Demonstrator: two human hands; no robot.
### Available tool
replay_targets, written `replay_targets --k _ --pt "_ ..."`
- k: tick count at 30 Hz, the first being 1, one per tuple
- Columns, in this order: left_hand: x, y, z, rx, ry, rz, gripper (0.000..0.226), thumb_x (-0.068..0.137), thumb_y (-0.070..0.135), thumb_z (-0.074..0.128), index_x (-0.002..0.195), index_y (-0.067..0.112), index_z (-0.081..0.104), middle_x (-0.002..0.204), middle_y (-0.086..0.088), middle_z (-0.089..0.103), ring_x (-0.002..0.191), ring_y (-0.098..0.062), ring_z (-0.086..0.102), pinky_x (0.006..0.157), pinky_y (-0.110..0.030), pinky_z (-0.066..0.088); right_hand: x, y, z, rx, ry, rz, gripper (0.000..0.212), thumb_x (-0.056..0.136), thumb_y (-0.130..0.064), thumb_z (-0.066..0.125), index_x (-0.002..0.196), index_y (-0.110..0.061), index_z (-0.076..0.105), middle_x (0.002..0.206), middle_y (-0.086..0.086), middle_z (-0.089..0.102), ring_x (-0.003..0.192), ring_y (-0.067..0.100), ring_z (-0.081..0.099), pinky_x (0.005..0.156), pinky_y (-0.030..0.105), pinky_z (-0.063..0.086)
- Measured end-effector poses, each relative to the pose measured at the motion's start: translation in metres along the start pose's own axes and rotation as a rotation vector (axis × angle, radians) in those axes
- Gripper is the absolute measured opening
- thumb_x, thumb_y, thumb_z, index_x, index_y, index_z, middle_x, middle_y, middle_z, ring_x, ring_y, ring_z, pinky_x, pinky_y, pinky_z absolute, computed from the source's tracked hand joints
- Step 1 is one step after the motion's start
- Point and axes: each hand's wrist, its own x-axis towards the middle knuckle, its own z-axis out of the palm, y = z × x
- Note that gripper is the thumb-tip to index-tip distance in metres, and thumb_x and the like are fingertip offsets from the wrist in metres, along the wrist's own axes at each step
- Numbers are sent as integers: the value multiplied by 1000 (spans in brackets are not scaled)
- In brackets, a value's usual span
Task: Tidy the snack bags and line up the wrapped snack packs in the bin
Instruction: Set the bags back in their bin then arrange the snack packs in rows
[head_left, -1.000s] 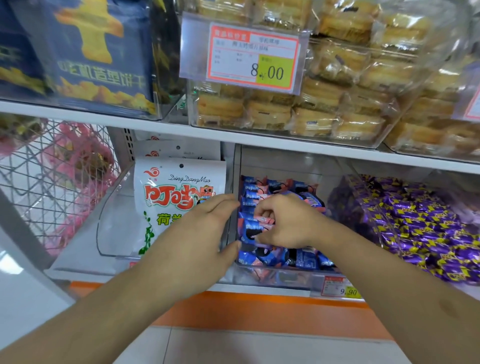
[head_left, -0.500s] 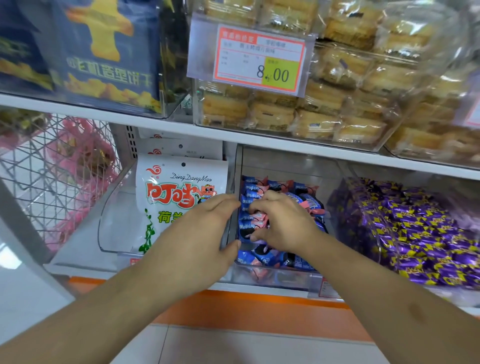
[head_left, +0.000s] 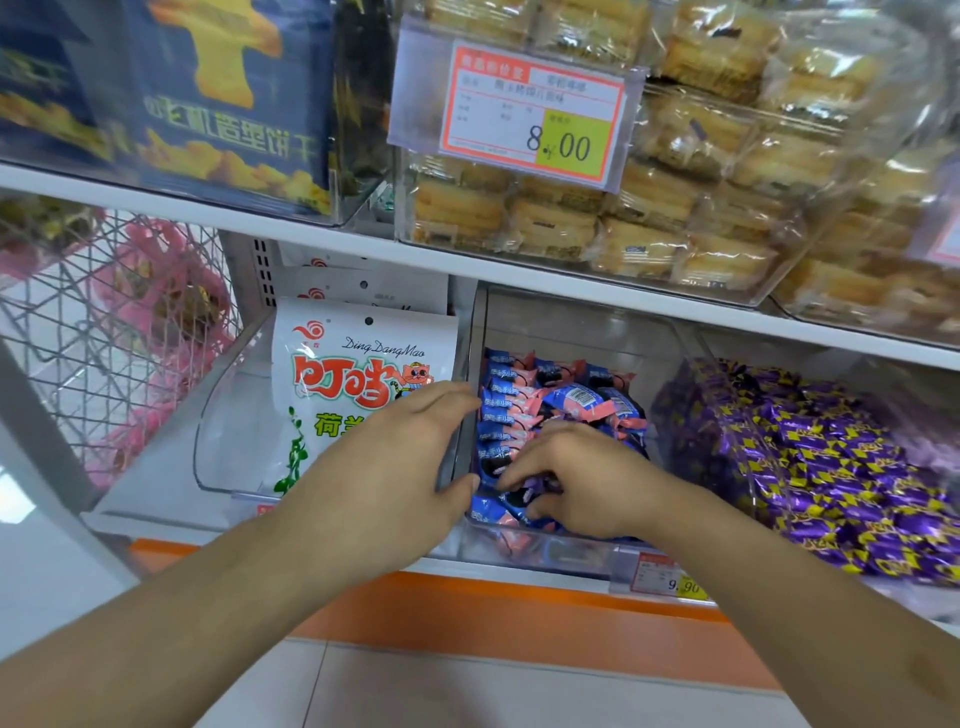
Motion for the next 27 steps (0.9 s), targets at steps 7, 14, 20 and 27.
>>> replay_targets --k 7,14,20,27 --pt "0 -1 1 2 2 -1 71 96 40 67 158 35 33 166 22 30 151 -3 32 113 -12 20 6 3 -3 -84 -79 -9 46 83 -26 85 124 -41 74 91 -21 58 96 10 48 88 33 47" --pt "0 1 -1 1 -4 -6 70 95 38 67 157 36 35 165 23 31 150 -3 33 109 -10 19 3 8 -1 -72 -46 14 28 77 -21 87 99 -36 79 102 -19 66 103 10 54 93 36 51" --pt "0 0 0 2 -12 -13 71 95 39 67 158 36 33 166 22 29 151 -2 31 112 -11 17 1 12 -5 110 -73 135 23 81 -15 85 80 -35 76 99 -15 78 96 -1 69 88 31 59" --pt "1 -1 1 6 -15 -14 72 95 39 66 158 36 33 166 22 28 151 -3 31 112 -12 17 -5 12 -13 314 0 216 20 89 -3 76 84 -21 69 91 -5 78 88 4 74 87 40 61"
